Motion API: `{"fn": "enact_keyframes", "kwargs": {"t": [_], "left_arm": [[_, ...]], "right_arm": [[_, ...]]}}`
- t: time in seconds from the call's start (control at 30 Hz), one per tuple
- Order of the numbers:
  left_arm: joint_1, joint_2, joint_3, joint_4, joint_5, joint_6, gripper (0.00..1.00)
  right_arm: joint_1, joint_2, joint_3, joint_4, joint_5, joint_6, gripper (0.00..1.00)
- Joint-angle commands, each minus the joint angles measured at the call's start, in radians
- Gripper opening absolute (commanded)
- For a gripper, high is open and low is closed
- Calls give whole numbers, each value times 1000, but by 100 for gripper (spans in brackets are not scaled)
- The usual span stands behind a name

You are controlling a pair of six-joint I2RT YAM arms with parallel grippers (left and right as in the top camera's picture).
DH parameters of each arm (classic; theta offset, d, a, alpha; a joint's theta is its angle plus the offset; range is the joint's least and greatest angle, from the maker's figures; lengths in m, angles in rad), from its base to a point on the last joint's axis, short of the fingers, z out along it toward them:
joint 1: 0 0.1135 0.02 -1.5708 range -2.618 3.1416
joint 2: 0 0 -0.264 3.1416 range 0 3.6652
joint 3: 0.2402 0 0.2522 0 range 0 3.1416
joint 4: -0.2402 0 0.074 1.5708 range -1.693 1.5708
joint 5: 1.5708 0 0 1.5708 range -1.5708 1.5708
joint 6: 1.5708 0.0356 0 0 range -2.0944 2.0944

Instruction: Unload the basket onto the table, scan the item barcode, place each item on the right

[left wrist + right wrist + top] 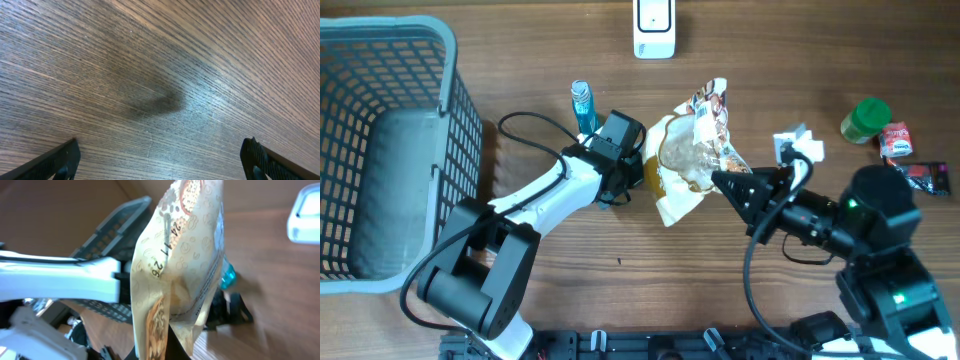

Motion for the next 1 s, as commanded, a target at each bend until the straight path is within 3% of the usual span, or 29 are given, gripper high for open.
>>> {"fn": "enact_keyframes", "kwargs": {"t": [0.0,0.97], "left_arm": [[13,39,-35,-16,-63,9,100],[11,39,-35,-16,-62,9,100]], "right_arm": [[-4,-14,95,-13,-63,-24,5],[-4,-5,180,-95,-2,-21,5]]}}
